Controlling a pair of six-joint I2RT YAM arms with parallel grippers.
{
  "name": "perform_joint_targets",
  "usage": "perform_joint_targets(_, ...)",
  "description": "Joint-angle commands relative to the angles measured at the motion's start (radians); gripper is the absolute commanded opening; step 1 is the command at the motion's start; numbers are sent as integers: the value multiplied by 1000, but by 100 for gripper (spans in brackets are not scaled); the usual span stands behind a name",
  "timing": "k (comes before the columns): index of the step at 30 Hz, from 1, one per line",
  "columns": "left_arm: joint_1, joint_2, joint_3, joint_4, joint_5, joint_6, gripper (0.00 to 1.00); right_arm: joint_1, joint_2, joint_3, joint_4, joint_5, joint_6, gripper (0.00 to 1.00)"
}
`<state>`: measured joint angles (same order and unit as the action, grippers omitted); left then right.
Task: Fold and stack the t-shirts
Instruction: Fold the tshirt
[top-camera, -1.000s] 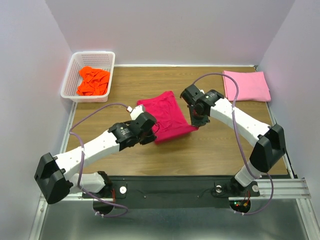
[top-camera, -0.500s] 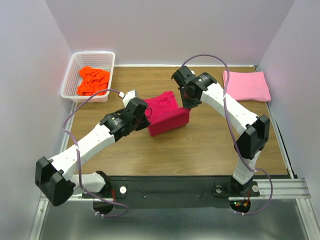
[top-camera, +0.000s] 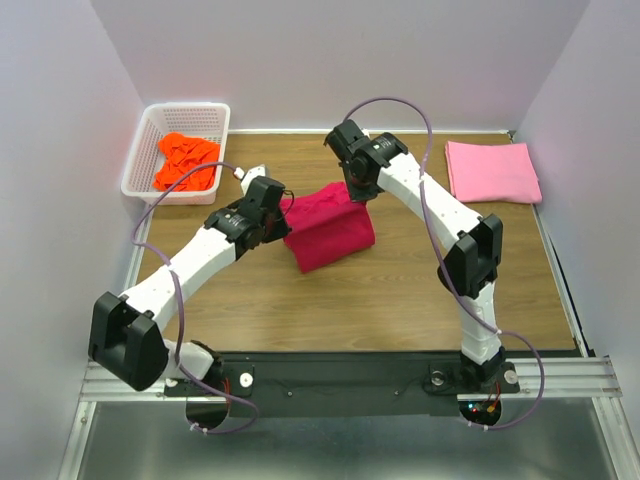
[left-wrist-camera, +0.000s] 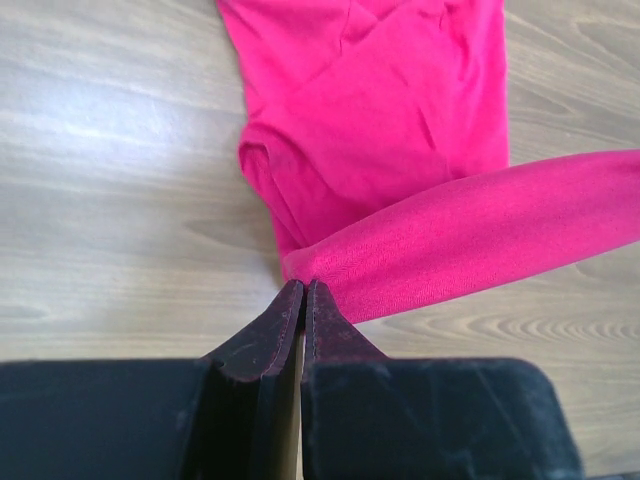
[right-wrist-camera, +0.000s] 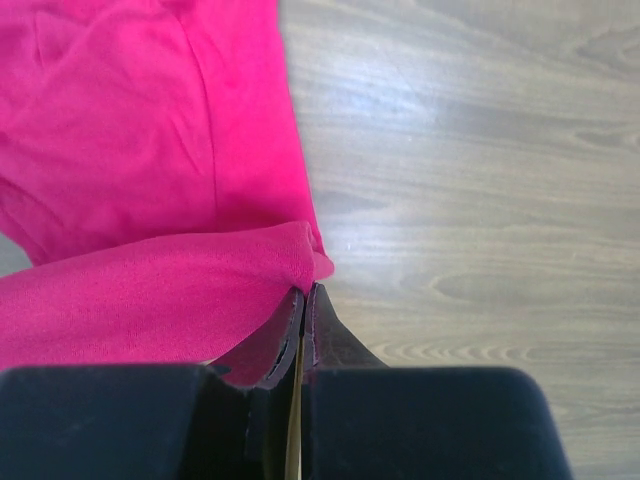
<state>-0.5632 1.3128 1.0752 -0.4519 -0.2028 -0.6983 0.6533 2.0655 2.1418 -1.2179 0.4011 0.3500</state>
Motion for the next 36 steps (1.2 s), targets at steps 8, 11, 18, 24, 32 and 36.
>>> perform_joint_targets(8,98,74,65,87,45,131,0,-26,50,60,92,113,-26,1)
perform_joint_targets(11,111,92,72,107,51,148,0,-30,54,47,135,119,-17,1)
perform_joint_targets(18,140,134,98,137,63,175,0,-32,85,38,224,128,-36,1)
perform_joint_targets(24,172,163,103,162,74,184,0,-37,107,18,290,117,-46,1)
perform_joint_targets(32,190,235,126,194,89,217,0,-52,145,1,359,137,-43,1)
perform_joint_targets(36,200,270,137,206,83,226,0,-66,146,-29,415,137,-37,1)
